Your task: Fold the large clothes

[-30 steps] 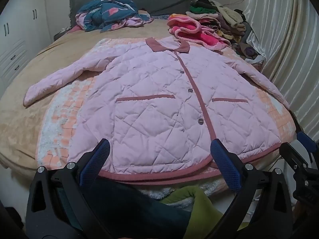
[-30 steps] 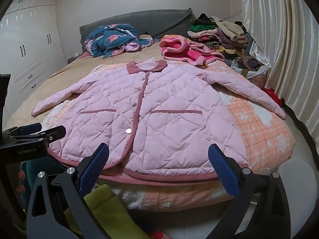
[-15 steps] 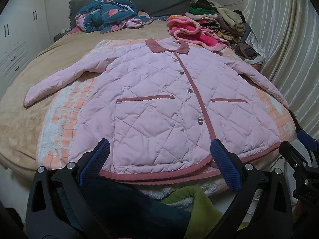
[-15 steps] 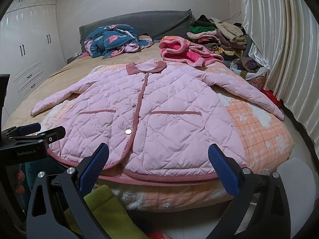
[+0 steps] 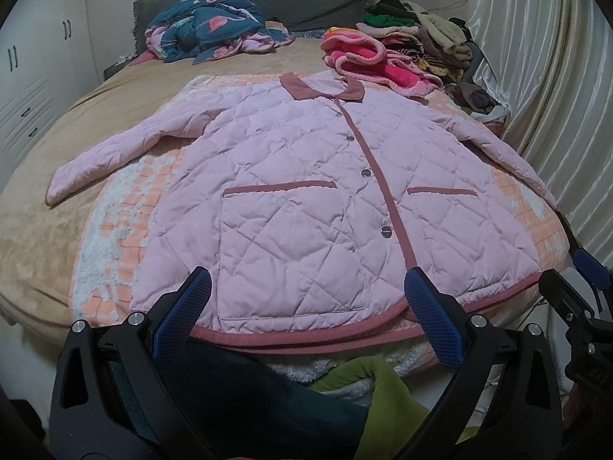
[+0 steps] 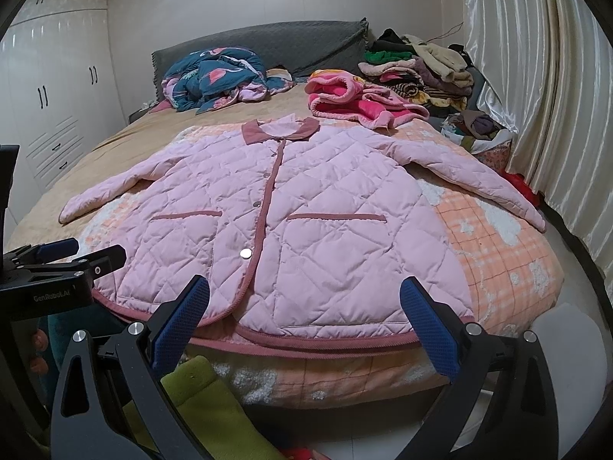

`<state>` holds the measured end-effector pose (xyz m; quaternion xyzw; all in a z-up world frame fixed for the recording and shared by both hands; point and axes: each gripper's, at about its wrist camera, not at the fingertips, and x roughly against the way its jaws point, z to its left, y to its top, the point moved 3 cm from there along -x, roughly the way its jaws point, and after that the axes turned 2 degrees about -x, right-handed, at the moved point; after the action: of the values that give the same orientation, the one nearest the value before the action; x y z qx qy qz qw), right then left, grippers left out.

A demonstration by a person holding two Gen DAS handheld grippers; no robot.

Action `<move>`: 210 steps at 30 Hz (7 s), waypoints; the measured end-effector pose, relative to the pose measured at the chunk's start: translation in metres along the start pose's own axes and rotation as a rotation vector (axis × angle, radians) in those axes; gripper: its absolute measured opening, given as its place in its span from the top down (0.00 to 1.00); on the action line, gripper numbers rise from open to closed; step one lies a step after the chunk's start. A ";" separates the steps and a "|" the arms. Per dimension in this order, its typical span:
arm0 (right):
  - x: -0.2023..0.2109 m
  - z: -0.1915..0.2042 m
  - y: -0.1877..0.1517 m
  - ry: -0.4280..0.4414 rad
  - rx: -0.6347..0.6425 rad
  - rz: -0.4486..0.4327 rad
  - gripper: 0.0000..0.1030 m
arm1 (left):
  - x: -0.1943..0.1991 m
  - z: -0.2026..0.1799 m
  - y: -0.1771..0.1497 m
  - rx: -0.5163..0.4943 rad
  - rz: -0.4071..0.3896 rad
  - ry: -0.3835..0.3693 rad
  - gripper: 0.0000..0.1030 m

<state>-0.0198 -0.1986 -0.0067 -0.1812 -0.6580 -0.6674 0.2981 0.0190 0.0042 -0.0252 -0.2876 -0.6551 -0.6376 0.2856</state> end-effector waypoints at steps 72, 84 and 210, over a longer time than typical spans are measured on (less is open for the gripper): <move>-0.032 -0.129 0.129 -0.150 -0.149 -0.151 0.04 | -0.094 -0.080 0.174 -0.152 0.019 -0.026 0.08; -0.094 -0.175 0.134 -0.195 -0.258 -0.092 0.04 | -0.137 -0.119 0.198 -0.178 0.040 -0.046 0.08; -0.264 0.083 0.319 0.196 0.101 -0.153 0.78 | -0.138 0.123 0.310 0.275 -0.072 -0.009 0.08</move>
<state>0.3706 -0.0608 0.0767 -0.0492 -0.6705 -0.6685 0.3180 0.3408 0.1320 0.0780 -0.2250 -0.7476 -0.5503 0.2962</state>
